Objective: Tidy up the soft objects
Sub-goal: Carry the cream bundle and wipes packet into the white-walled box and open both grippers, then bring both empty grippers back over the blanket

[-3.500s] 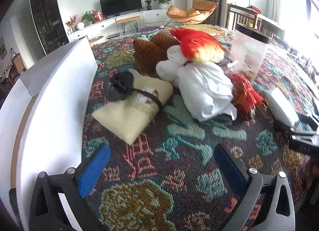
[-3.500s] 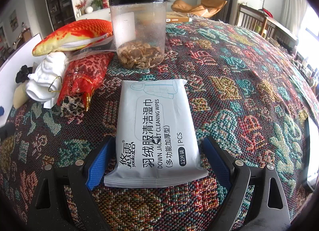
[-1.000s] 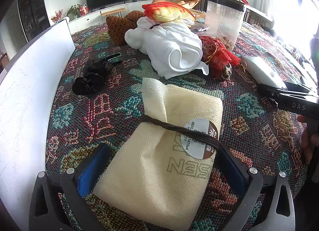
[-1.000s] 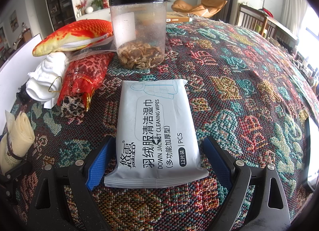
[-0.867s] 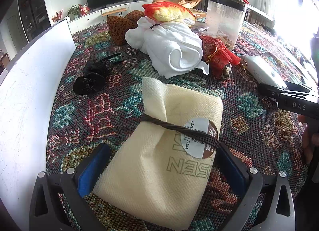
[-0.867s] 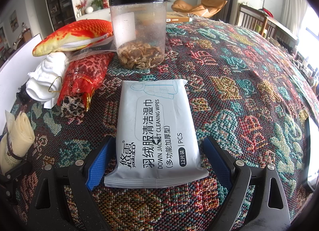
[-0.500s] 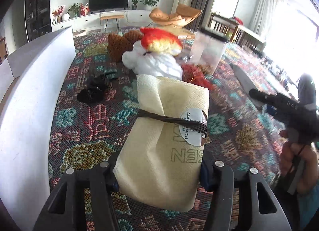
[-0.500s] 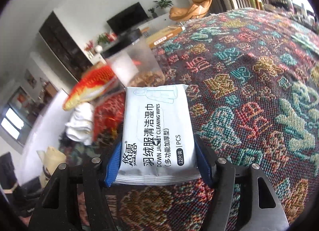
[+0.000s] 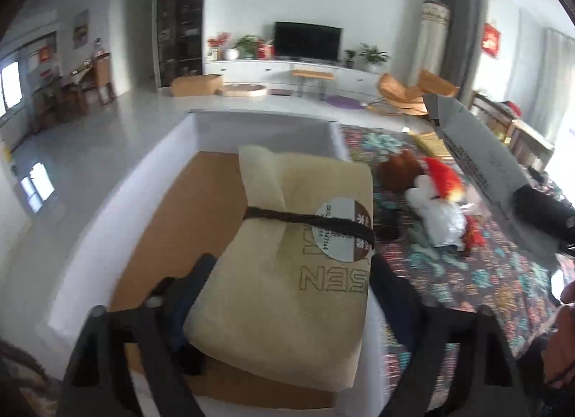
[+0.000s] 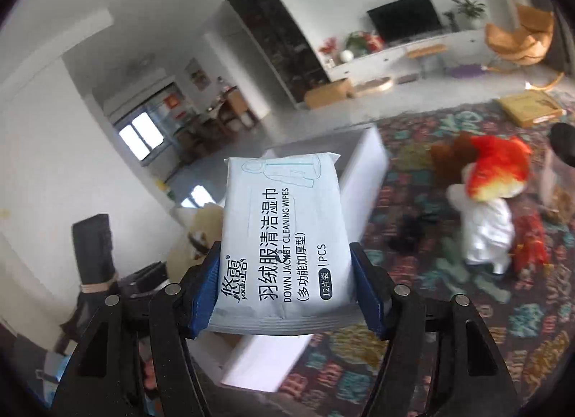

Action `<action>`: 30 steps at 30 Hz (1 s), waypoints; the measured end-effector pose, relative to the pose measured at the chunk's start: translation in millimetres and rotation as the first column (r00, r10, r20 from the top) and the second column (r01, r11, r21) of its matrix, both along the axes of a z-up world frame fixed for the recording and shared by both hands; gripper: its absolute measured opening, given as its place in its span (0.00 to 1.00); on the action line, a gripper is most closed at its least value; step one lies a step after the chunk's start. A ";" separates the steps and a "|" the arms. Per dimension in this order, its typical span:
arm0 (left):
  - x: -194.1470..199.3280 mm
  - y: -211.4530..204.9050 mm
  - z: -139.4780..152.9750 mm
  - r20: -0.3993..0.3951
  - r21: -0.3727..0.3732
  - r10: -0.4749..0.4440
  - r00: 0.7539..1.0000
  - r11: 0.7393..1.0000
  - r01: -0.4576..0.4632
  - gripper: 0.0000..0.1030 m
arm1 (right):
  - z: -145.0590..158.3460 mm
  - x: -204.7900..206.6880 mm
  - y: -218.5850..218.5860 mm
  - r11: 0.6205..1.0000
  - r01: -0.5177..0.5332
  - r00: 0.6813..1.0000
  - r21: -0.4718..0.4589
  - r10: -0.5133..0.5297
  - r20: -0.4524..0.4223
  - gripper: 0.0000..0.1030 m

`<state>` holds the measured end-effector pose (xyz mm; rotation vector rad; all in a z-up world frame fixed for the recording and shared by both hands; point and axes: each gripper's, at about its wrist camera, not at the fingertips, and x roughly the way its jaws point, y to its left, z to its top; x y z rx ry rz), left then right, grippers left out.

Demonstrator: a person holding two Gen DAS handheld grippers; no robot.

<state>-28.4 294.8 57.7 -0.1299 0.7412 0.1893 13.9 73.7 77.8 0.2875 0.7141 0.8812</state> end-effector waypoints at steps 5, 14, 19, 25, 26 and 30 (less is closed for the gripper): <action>-13.2 45.9 -24.4 -0.057 0.070 0.187 0.981 0.981 -0.183 1.00 | -6.7 11.5 69.0 0.993 -0.083 0.996 -0.079 0.080 -0.048 0.85; 5.3 -34.6 -24.9 0.054 -0.121 -0.035 0.998 0.992 0.041 1.00 | -101.9 24.6 -63.2 0.796 0.361 0.932 -0.486 -0.310 0.185 0.85; 40.9 -149.9 -39.5 0.001 -0.176 -0.318 0.948 0.933 0.313 1.00 | -157.1 41.1 -159.6 0.560 0.543 0.808 -0.626 -0.553 0.205 0.85; 91.8 -220.3 -99.5 -0.126 -0.097 -0.338 0.933 0.940 0.328 1.00 | -164.6 52.3 -210.3 0.536 0.616 0.699 -0.577 -0.710 0.086 0.86; 100.2 -222.5 -106.9 -0.138 -0.069 -0.327 0.935 0.945 0.320 1.00 | -164.4 53.7 -209.9 0.535 0.621 0.698 -0.573 -0.710 0.094 0.85; 120.6 -217.6 -131.5 -0.182 0.032 -0.287 0.941 0.954 0.297 1.00 | -160.6 50.0 -212.0 0.535 0.626 0.694 -0.567 -0.714 0.094 0.87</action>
